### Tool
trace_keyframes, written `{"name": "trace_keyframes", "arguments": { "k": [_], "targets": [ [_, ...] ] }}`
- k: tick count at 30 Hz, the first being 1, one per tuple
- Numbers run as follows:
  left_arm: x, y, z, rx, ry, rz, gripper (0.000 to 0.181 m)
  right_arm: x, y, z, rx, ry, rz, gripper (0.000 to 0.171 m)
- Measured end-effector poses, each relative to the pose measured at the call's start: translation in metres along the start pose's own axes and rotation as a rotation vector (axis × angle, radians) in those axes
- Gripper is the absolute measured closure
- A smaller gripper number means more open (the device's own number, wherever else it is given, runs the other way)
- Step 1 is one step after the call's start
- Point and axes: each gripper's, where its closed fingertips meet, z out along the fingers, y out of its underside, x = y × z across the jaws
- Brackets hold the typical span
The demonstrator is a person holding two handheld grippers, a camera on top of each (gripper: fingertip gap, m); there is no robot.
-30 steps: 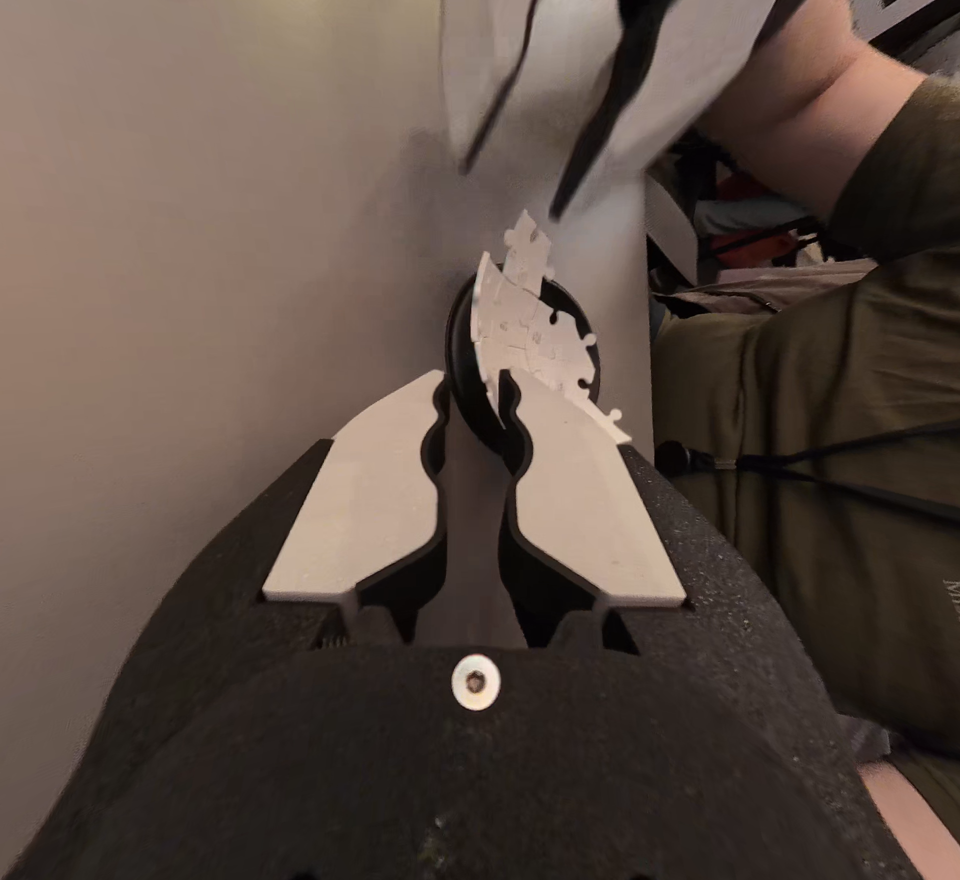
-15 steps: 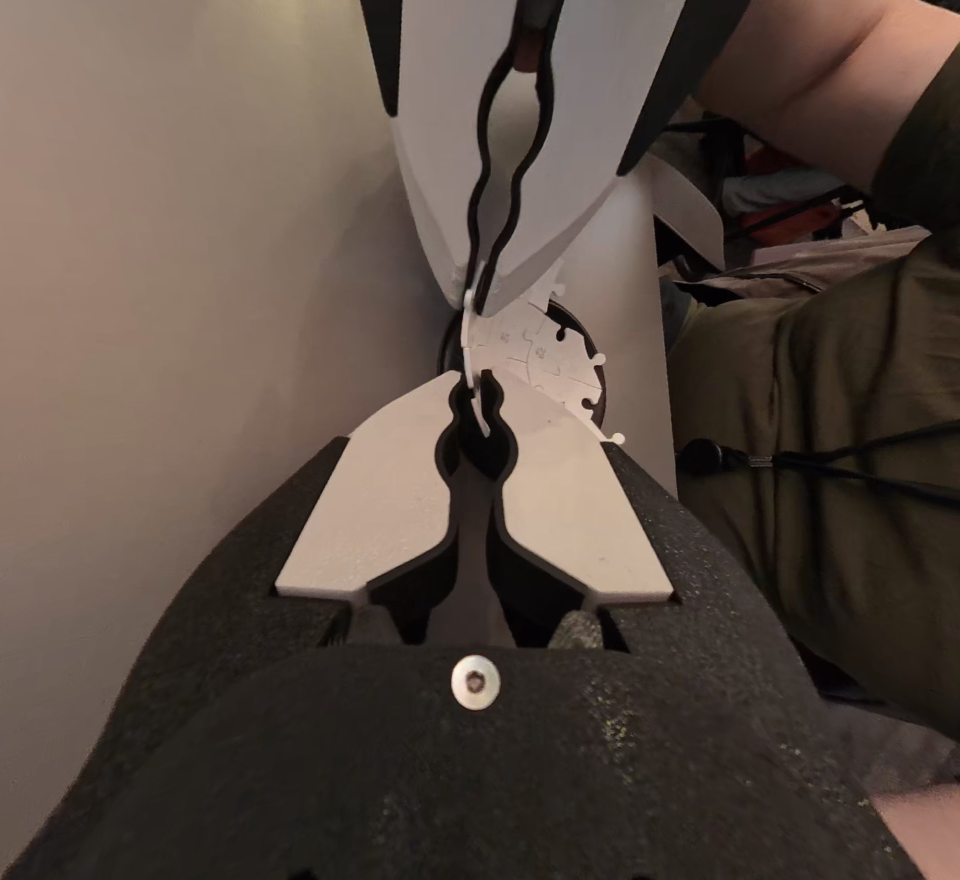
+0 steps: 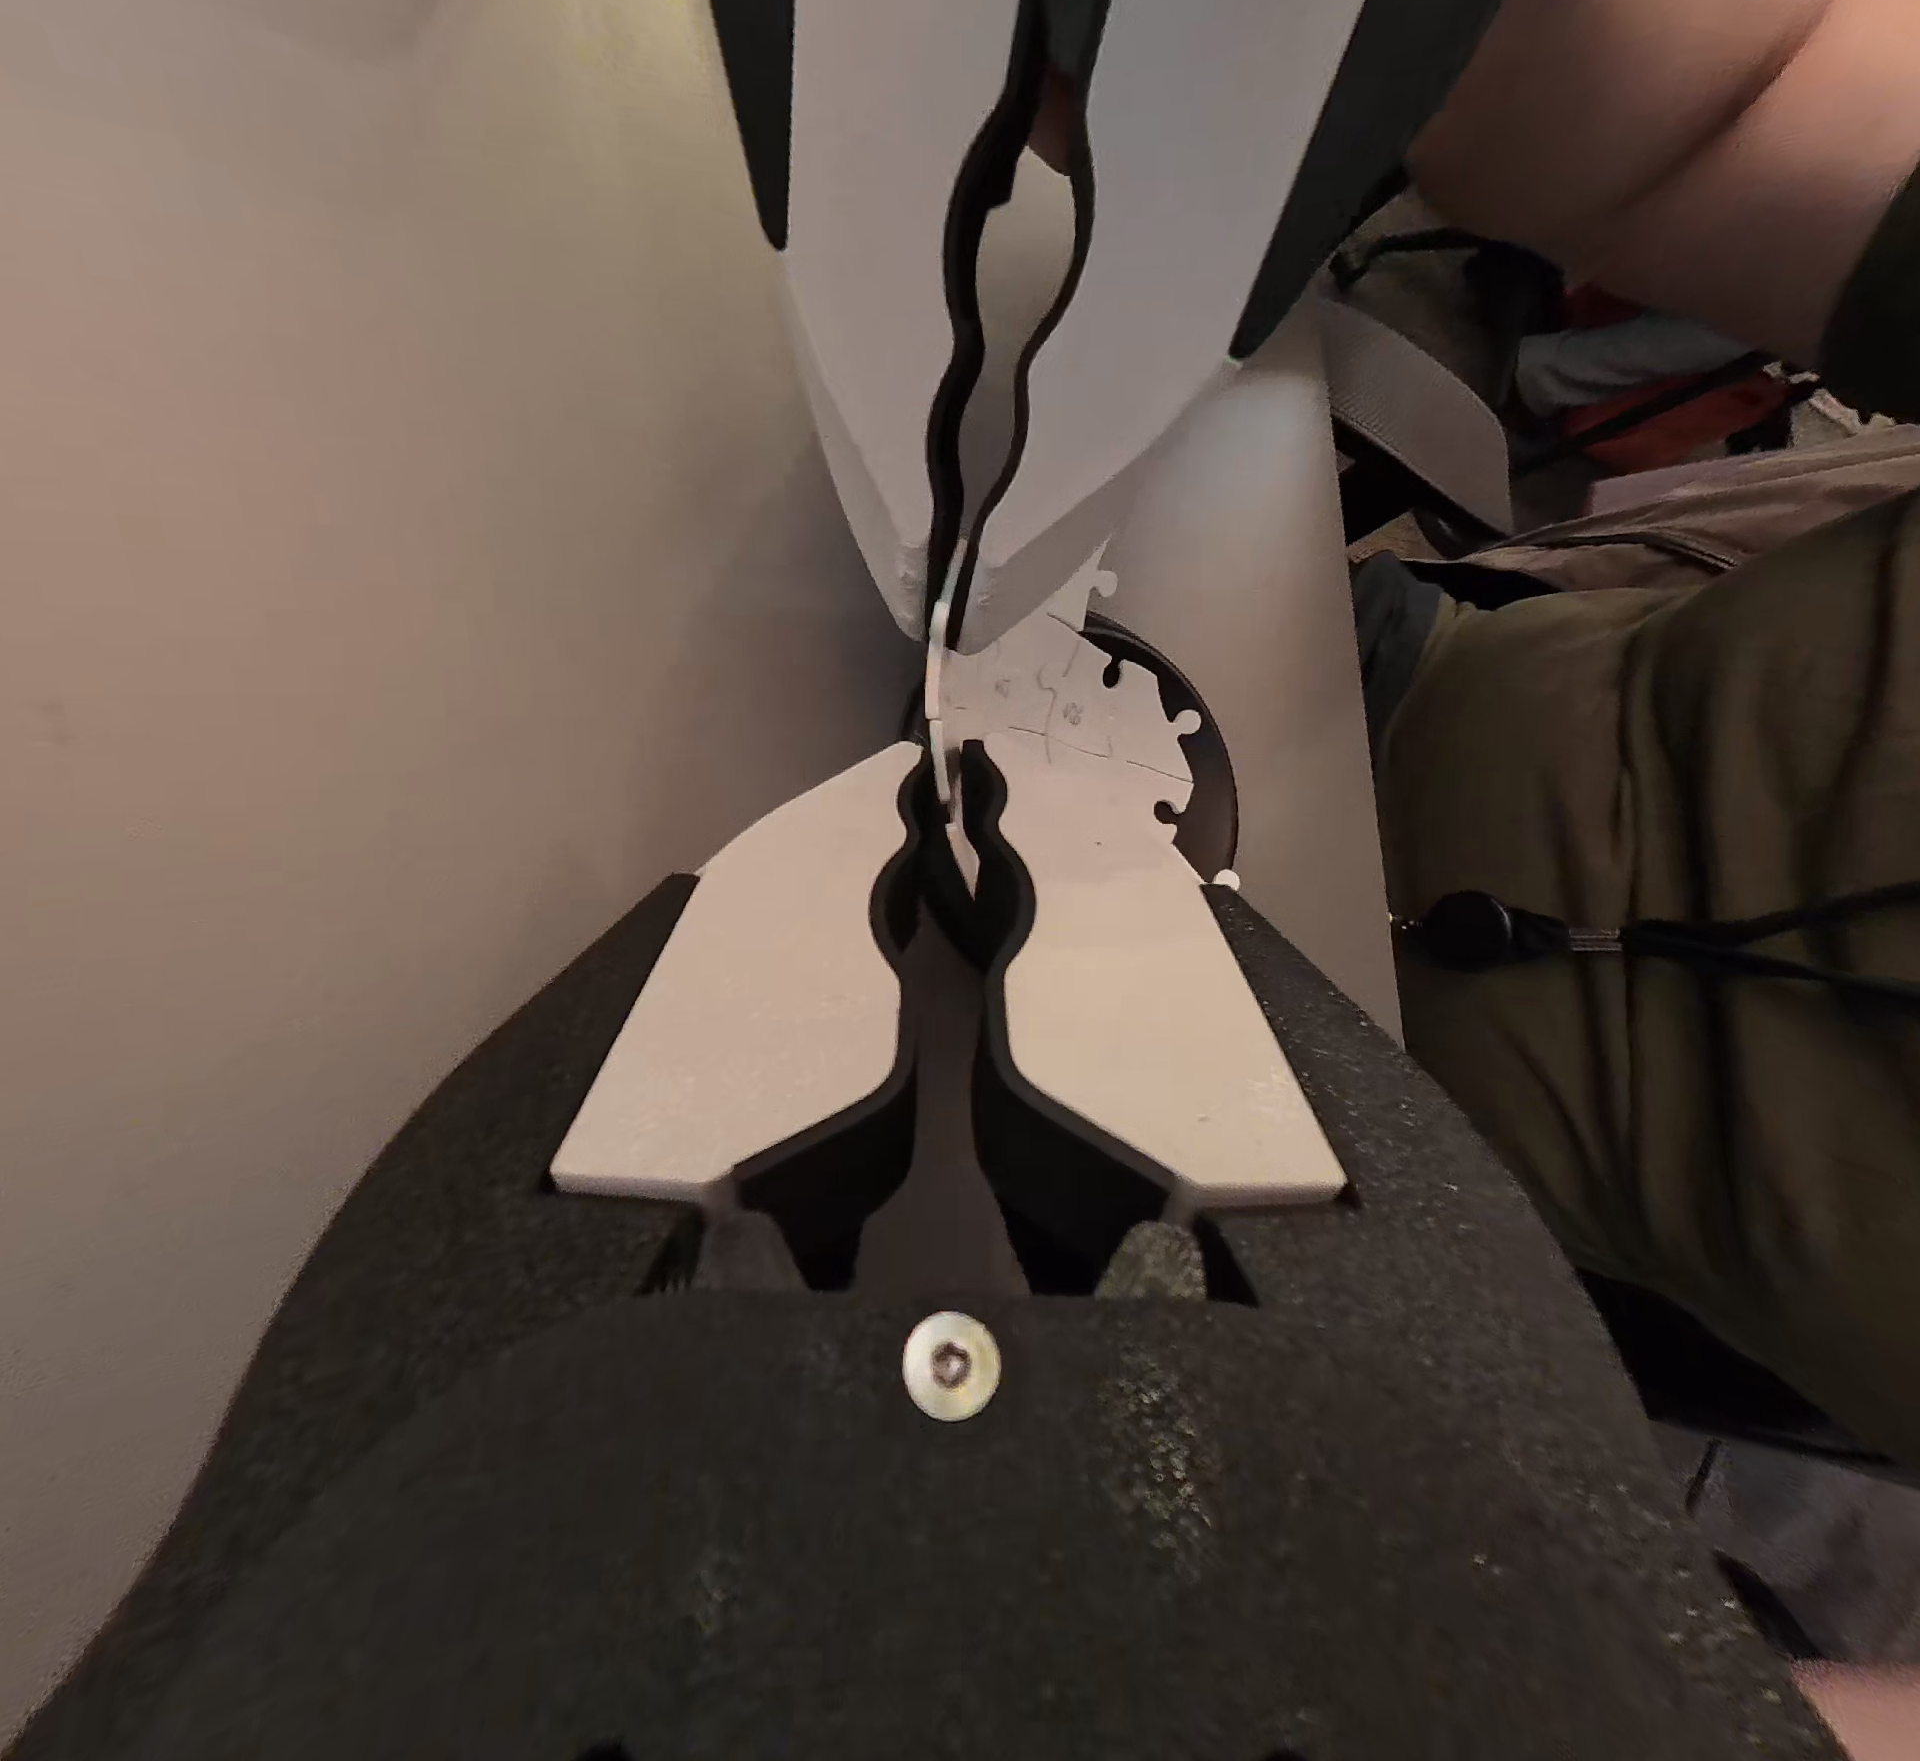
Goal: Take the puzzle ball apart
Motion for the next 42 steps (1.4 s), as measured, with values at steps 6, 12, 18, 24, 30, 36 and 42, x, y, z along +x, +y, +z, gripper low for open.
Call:
{"name": "trace_keyframes", "arguments": {
  "k": [6, 12, 18, 24, 30, 36, 42],
  "targets": [
    [0.004, -0.005, -0.004, 0.015, -0.034, 0.076, 0.178, 0.006, -0.001, -0.004, 0.011, -0.009, 0.044, 0.168],
    [0.004, -0.009, -0.01, 0.035, -0.059, 0.095, 0.179, 0.014, 0.003, -0.009, 0.018, -0.019, 0.067, 0.168],
    [0.001, -0.003, -0.006, 0.023, -0.005, 0.02, 0.178, 0.028, -0.011, -0.031, 0.109, 0.151, 0.004, 0.168],
    [-0.004, 0.0, -0.006, 0.009, -0.02, -0.013, 0.16, 0.075, -0.054, -0.272, 0.491, 0.665, 0.027, 0.168],
    [0.001, 0.009, 0.001, -0.052, 0.023, -0.036, 0.171, 0.196, 0.072, -0.36, 0.472, 0.702, 0.59, 0.168],
    [0.001, 0.007, -0.002, -0.036, 0.013, -0.024, 0.171, 0.22, 0.107, -0.351, 0.413, 0.808, 0.644, 0.141],
    [-0.004, 0.002, -0.003, 0.001, 0.006, -0.052, 0.159, 0.16, 0.04, -0.326, 0.419, 0.913, 0.326, 0.137]
  ]
}}
